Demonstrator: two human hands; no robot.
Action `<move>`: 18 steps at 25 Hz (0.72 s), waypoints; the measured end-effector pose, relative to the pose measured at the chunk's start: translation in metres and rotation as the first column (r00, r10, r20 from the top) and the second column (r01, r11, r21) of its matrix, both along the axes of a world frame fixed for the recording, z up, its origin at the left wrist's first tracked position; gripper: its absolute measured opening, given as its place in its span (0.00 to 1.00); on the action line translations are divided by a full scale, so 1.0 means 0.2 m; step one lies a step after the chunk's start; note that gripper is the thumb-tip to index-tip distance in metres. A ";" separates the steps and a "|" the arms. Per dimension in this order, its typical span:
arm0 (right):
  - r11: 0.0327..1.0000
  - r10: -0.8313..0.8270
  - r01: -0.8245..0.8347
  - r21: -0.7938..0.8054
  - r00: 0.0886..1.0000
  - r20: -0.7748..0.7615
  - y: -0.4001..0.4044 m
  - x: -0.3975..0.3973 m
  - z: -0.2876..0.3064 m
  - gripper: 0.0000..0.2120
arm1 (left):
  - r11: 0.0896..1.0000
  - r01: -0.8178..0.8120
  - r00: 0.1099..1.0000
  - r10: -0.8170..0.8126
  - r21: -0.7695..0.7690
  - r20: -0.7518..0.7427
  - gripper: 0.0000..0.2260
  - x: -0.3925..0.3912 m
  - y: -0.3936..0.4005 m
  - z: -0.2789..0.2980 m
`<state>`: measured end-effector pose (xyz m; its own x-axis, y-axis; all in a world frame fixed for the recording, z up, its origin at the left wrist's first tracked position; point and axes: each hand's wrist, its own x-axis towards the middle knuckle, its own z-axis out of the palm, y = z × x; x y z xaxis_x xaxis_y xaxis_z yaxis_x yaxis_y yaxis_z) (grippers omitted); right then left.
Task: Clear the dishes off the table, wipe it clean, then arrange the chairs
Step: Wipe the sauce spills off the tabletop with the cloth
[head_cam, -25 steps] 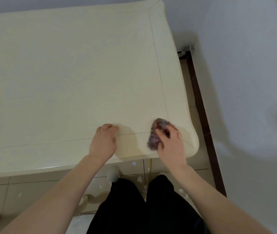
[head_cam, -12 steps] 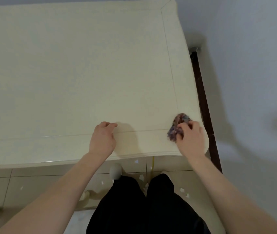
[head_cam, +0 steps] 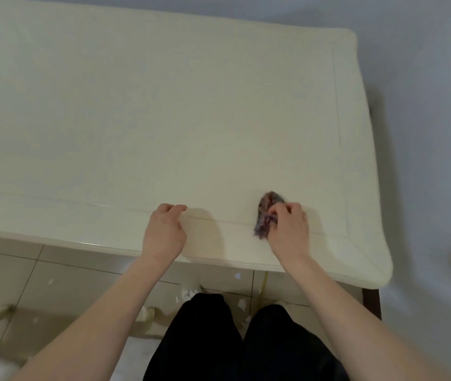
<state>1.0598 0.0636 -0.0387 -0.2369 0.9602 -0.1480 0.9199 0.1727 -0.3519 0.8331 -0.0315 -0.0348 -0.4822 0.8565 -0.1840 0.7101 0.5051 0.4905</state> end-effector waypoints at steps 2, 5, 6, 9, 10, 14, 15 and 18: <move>0.995 0.092 -0.084 -0.049 0.975 0.204 -0.09 -0.16 0.00 0.16 | 1.000 -0.016 1.000 0.016 -0.014 -0.009 0.21 -0.17 -0.04 0.00; 0.934 0.351 -0.343 -0.096 0.932 0.093 -0.25 -0.57 -0.02 0.16 | 0.998 -0.040 0.999 0.041 -0.044 0.013 0.21 -0.40 -0.09 0.01; 0.907 0.405 -0.403 -0.122 0.914 -0.010 -0.29 -0.69 -0.02 0.14 | 0.997 -0.056 0.998 0.057 -0.055 0.030 0.21 -0.46 -0.11 0.01; 0.820 0.305 -0.454 -0.349 0.861 -0.406 -0.32 -1.01 0.05 0.11 | 0.989 -0.129 0.984 0.137 -0.080 0.114 0.20 -0.65 -0.14 0.02; 0.810 0.239 -0.449 -0.376 0.840 -0.487 -0.30 -1.10 0.08 0.11 | 0.985 -0.156 0.977 0.164 -0.066 0.139 0.19 -0.72 -0.15 0.03; 0.829 0.097 -0.433 -0.353 0.734 -0.672 -0.15 -1.31 0.24 0.14 | 0.955 -0.295 0.937 0.291 -0.011 0.192 0.15 -0.92 -0.16 0.13; 0.815 0.064 -0.447 -0.368 0.701 -0.710 -0.11 -1.35 0.29 0.14 | 0.941 -0.340 0.918 0.331 0.001 0.216 0.15 -0.97 -0.17 0.16; 0.788 0.025 -0.479 -0.388 0.653 -0.757 -0.01 -1.45 0.38 0.13 | 0.887 -0.461 0.856 0.436 0.030 0.277 0.13 -1.06 -0.21 0.26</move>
